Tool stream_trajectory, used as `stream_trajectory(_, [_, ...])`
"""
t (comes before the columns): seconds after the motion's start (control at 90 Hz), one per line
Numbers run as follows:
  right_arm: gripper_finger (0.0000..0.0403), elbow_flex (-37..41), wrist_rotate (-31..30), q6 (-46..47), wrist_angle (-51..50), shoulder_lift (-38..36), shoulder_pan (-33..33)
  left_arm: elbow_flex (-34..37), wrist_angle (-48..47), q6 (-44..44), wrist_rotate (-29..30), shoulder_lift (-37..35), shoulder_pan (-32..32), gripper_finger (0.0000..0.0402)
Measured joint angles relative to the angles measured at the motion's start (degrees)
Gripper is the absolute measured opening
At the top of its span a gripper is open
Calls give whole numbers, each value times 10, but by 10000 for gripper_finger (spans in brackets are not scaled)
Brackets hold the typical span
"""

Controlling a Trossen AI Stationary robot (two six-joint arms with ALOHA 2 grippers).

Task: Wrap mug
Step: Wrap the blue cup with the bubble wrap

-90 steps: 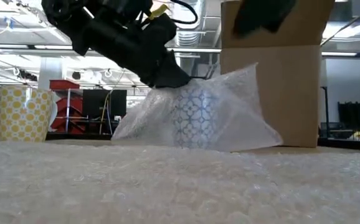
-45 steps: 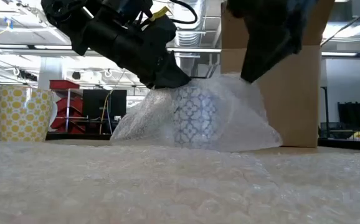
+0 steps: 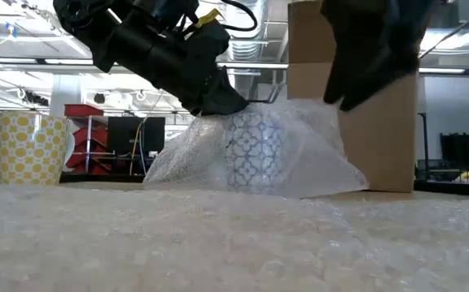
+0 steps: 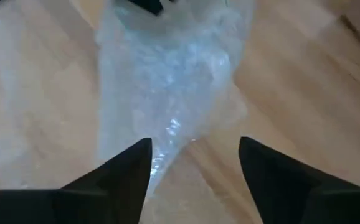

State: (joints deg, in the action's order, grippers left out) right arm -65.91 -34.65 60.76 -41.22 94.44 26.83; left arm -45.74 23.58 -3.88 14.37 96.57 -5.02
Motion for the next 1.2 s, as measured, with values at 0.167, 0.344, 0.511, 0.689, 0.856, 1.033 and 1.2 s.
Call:
stream_trajectory(0.167, [208, 43, 2, -63, 157, -1, -2, 0, 1, 1, -1, 0, 0, 51])
stream_trajectory(0.344, [181, 47, 2, -88, 202, -1, -15, 0, 3, 2, -1, 0, 0, 52])
stream_trajectory(0.511, [171, 47, -1, -108, 216, -1, -35, 0, 5, 2, -1, 0, 0, 52])
stream_trajectory(0.689, [149, 47, -18, -146, 260, -1, -60, 2, 16, 4, -1, -2, -1, 52])
stream_trajectory(0.856, [93, 47, -18, -154, 262, -1, -91, 3, 21, 4, -2, -17, -1, 52])
stream_trajectory(1.033, [14, 47, -11, -189, 272, -1, -115, 3, 23, 6, -2, -38, -3, 52])
stream_trajectory(1.2, [3, 47, 4, -201, 269, 4, -132, 2, 22, 15, -2, -73, -3, 52])
